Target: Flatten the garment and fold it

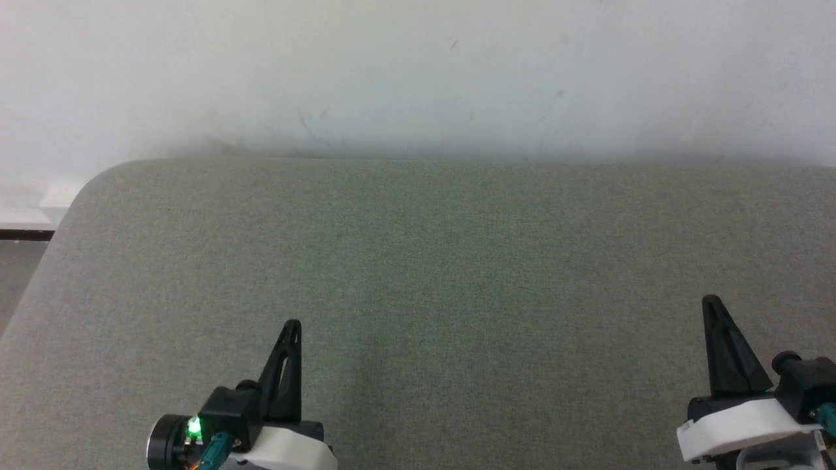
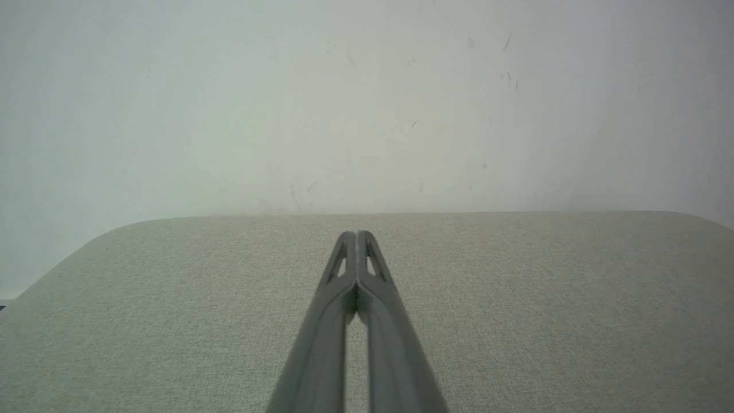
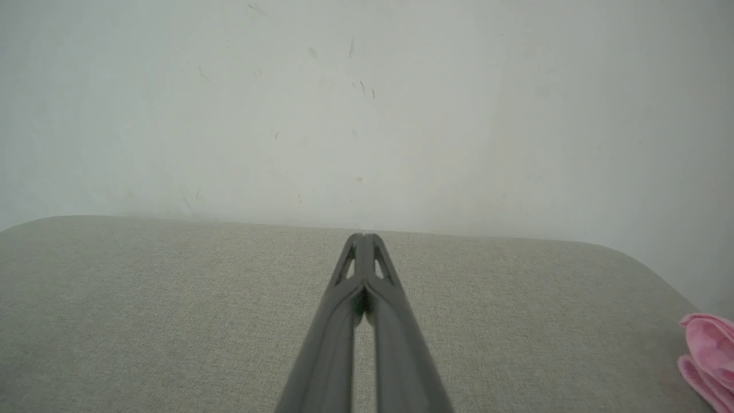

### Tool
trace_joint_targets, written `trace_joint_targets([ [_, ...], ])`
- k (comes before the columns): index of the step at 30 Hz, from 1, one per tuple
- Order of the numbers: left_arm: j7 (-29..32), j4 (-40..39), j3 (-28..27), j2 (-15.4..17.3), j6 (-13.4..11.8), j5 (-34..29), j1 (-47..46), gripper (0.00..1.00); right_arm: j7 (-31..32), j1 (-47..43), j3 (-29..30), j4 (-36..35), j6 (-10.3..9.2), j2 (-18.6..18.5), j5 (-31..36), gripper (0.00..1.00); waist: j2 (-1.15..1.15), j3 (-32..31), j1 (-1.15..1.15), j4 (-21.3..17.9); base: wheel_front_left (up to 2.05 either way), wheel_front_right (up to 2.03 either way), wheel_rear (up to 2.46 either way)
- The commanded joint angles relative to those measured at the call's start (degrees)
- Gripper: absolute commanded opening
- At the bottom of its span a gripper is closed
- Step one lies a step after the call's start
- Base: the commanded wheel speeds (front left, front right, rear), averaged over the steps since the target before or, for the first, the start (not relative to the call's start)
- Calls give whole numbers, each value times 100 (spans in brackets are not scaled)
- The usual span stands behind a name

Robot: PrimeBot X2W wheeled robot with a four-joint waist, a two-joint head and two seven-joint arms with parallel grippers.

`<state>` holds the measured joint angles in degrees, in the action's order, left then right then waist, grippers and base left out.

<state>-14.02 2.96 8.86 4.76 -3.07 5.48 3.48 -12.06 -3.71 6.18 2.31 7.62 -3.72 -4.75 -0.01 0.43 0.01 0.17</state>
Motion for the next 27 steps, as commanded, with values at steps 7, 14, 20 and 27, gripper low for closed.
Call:
trace_joint_targets([
  [7, 109, -30, -86, -21, 36, -64, -40, 0, 89, 42, -51, -27, -2, 10, 55, 0, 1, -3, 0, -1, 0, 0, 0],
  [14, 190, -46, -136, -31, 53, -94, -59, 0, 159, 63, -87, -40, -2, 14, 82, 0, 1, -6, 0, -2, 0, 0, 0],
  [20, 261, -61, -180, -41, 68, -120, -76, 0, 220, 81, -118, -51, -3, 18, 105, 0, 1, -8, 0, -3, 0, 0, 0],
  [27, 343, -78, -230, -51, 85, -151, -96, 0, 291, 101, -154, -64, -4, 23, 131, 0, 1, -10, 0, -4, 0, 0, 0],
])
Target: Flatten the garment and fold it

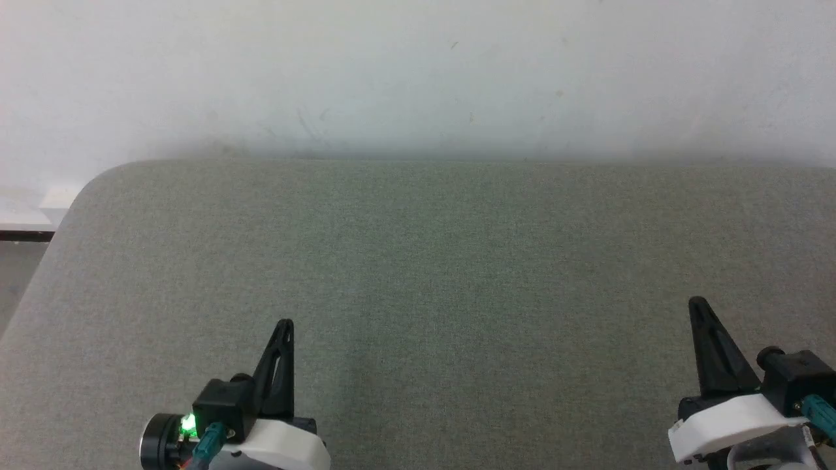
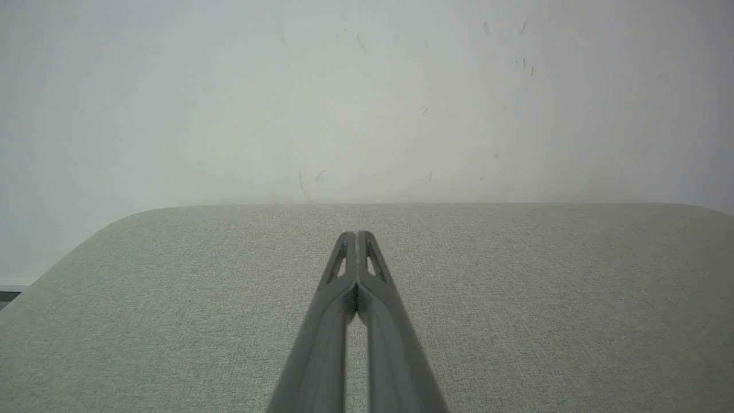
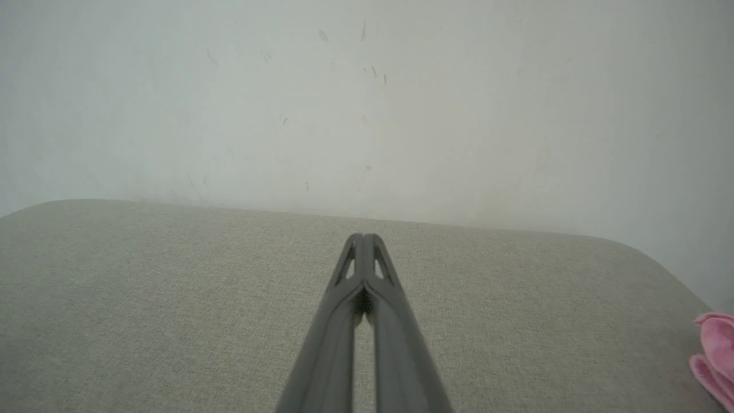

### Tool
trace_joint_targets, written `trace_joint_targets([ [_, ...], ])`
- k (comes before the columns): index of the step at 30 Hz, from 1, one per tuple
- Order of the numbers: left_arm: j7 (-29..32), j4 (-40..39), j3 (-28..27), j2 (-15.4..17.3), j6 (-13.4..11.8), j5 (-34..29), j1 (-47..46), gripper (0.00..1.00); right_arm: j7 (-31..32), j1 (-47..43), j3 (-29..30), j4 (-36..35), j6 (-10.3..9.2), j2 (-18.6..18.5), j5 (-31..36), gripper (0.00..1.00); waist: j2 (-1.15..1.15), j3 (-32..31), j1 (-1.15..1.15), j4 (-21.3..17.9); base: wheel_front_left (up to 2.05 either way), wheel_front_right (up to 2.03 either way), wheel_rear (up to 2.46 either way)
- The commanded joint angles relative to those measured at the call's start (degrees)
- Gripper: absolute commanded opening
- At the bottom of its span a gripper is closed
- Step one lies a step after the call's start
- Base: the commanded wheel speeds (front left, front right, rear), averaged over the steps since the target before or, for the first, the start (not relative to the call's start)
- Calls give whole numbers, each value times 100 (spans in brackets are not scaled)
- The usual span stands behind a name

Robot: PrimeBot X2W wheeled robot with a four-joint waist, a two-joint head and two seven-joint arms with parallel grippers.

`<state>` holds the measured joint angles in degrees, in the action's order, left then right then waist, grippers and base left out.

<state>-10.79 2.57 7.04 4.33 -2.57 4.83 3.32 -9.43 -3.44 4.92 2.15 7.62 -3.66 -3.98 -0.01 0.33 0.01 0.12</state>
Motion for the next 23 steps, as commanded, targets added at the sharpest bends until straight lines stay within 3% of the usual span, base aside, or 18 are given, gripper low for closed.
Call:
trace_joint_targets([
  [1, 31, -41, -55, -10, 37, -91, -82, 0, 38, 78, -33, -49, -4, 18, 58, 0, 1, -1, 0, 0, 0, 0, 0],
  [23, 277, -91, -207, -42, 88, -183, -140, 0, 250, 140, -140, -88, -6, 32, 138, 0, 1, -8, 0, -3, 0, 0, 0],
])
